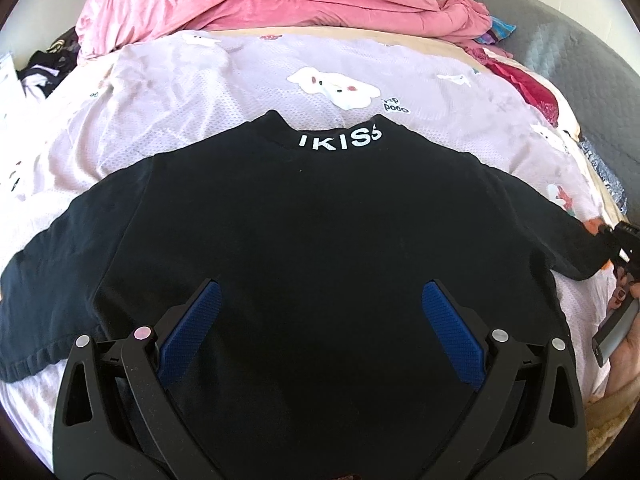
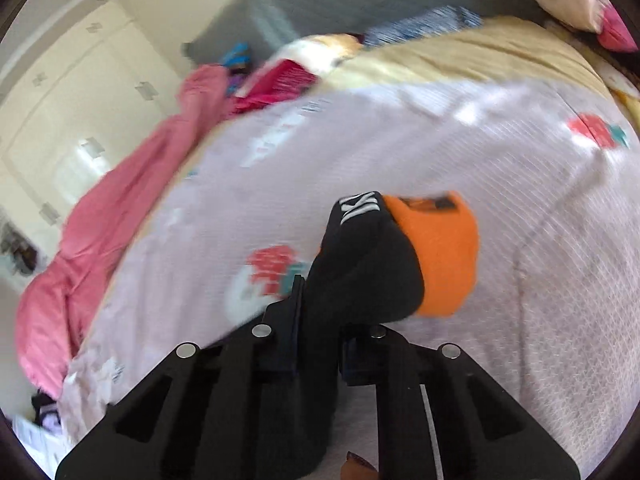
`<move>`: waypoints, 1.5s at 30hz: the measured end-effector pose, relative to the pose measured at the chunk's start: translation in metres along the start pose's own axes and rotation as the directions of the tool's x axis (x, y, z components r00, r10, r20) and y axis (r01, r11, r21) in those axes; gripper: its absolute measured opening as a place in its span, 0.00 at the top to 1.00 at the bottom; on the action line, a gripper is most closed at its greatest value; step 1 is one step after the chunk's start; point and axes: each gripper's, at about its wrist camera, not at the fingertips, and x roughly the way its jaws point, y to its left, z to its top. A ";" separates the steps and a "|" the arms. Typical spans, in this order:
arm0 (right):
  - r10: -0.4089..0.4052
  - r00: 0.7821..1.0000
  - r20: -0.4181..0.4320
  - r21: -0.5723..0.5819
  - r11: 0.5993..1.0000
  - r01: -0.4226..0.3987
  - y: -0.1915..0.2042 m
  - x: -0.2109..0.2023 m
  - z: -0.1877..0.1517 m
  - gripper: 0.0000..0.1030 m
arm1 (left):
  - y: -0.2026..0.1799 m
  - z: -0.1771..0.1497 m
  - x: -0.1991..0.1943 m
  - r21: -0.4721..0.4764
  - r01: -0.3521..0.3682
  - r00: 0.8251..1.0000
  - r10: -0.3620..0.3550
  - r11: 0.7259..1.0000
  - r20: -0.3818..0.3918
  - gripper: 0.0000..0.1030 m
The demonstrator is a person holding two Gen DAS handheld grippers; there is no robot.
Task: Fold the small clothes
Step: 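Carry the cuff with the right gripper across the shirt body and release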
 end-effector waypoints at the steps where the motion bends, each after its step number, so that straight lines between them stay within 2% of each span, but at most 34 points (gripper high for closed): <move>1: 0.032 0.999 0.004 -0.024 0.999 -0.032 0.007 -0.004 -0.001 0.88 | 0.001 -0.001 -0.001 -0.005 0.007 1.000 -0.007 1.000 -0.001 0.08; 5: 0.157 0.988 -0.003 -0.136 0.978 -0.156 0.039 -0.019 -0.007 0.88 | 0.008 -0.005 -0.004 -0.031 0.051 0.999 -0.051 0.998 -0.014 0.08; 7: 0.213 0.977 -0.009 -0.209 0.955 -0.211 0.057 -0.029 -0.014 0.88 | 0.010 -0.006 -0.004 -0.036 0.060 0.998 -0.061 0.998 -0.019 0.08; 10: 0.288 0.957 -0.025 -0.313 0.907 -0.281 0.086 -0.044 -0.027 0.88 | 0.014 -0.008 -0.007 -0.045 0.068 0.997 -0.069 0.997 -0.021 0.08; 15: 0.361 0.930 -0.074 -0.421 0.834 -0.357 0.118 -0.060 -0.050 0.88 | 0.022 -0.010 -0.012 -0.077 0.104 0.994 -0.105 0.992 -0.012 0.08; 23: 0.385 0.906 -0.174 -0.564 0.716 -0.412 0.162 -0.069 -0.100 0.88 | 0.036 -0.010 -0.014 -0.117 0.128 0.992 -0.129 0.985 -0.003 0.08; 27: 0.371 0.906 -0.205 -0.608 0.677 -0.415 0.174 -0.068 -0.124 0.88 | 0.046 -0.009 -0.014 -0.149 0.143 0.990 -0.144 0.978 0.002 0.08; 31: 0.356 0.911 -0.209 -0.679 0.617 -0.397 0.187 -0.072 -0.150 0.88 | 0.054 -0.007 -0.013 -0.169 0.152 0.988 -0.152 0.974 0.013 0.08; 34: 0.332 0.922 -0.200 -0.763 0.538 -0.360 0.198 -0.076 -0.173 0.87 | 0.058 -0.007 -0.012 -0.186 0.169 0.985 -0.170 0.968 0.014 0.08; 39: 0.268 0.938 -0.221 -0.890 0.336 -0.306 0.214 -0.078 -0.223 0.82 | 0.067 -0.008 -0.008 -0.223 0.189 0.981 -0.192 0.956 0.006 0.08; 40: 0.258 0.936 -0.238 -0.898 0.310 -0.313 0.214 -0.078 -0.229 0.79 | 0.068 -0.008 -0.008 -0.227 0.188 0.981 -0.192 0.955 0.007 0.08; 41: 0.245 0.931 -0.271 -0.899 0.280 -0.335 0.215 -0.076 -0.237 0.70 | 0.070 -0.007 -0.008 -0.230 0.190 0.981 -0.193 0.954 0.008 0.08; 42: 0.241 0.927 -0.286 -0.899 0.268 -0.347 0.214 -0.076 -0.241 0.59 | 0.071 -0.007 -0.008 -0.235 0.192 0.981 -0.196 0.953 0.008 0.08; 45: 0.247 0.903 -0.352 -0.888 0.216 -0.405 0.215 -0.082 -0.249 0.42 | 0.074 -0.008 -0.006 -0.248 0.200 0.979 -0.204 0.948 0.008 0.08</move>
